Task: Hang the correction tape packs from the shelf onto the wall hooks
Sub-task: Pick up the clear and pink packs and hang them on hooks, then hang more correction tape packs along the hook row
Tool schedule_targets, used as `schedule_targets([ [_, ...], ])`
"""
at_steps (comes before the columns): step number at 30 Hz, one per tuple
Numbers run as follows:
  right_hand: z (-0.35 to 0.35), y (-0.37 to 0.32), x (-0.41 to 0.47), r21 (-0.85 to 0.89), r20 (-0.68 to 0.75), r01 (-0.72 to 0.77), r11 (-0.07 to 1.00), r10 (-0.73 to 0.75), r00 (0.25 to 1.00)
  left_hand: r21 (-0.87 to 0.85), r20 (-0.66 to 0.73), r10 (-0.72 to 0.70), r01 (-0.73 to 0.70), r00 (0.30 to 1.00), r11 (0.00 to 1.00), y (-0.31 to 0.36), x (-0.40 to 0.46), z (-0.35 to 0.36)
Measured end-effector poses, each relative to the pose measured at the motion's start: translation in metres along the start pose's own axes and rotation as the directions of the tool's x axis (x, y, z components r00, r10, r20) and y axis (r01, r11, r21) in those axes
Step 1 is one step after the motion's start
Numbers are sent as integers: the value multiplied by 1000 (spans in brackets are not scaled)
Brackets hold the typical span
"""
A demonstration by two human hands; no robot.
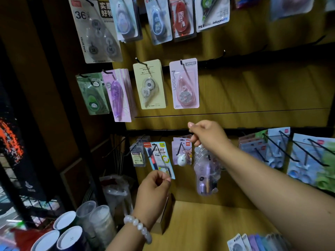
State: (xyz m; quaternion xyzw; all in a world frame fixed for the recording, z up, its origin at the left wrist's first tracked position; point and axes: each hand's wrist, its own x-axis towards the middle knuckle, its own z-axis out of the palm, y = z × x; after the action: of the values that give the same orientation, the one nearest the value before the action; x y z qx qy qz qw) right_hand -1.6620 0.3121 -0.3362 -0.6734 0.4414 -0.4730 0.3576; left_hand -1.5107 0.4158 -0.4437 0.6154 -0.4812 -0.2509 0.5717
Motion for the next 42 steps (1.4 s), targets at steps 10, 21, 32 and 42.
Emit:
schedule_targets([
  [10, 32, 66, -80, -129, 179, -66, 989, 89, 980, 242, 112, -81, 52, 990, 969, -28, -21, 7],
  [21, 12, 172, -91, -368, 159, -278, 887, 354, 922, 516, 305, -194, 9, 932, 856, -72, -26, 47],
  [32, -28, 283, -79, -393, -2, -567, 724, 616, 788, 616, 445, -319, -27, 837, 788, -128, -6, 108],
  [42, -42, 371, -87, -492, -64, -684, 538, 762, 645, 672, 491, -432, -13, 756, 741, -184, -5, 150],
])
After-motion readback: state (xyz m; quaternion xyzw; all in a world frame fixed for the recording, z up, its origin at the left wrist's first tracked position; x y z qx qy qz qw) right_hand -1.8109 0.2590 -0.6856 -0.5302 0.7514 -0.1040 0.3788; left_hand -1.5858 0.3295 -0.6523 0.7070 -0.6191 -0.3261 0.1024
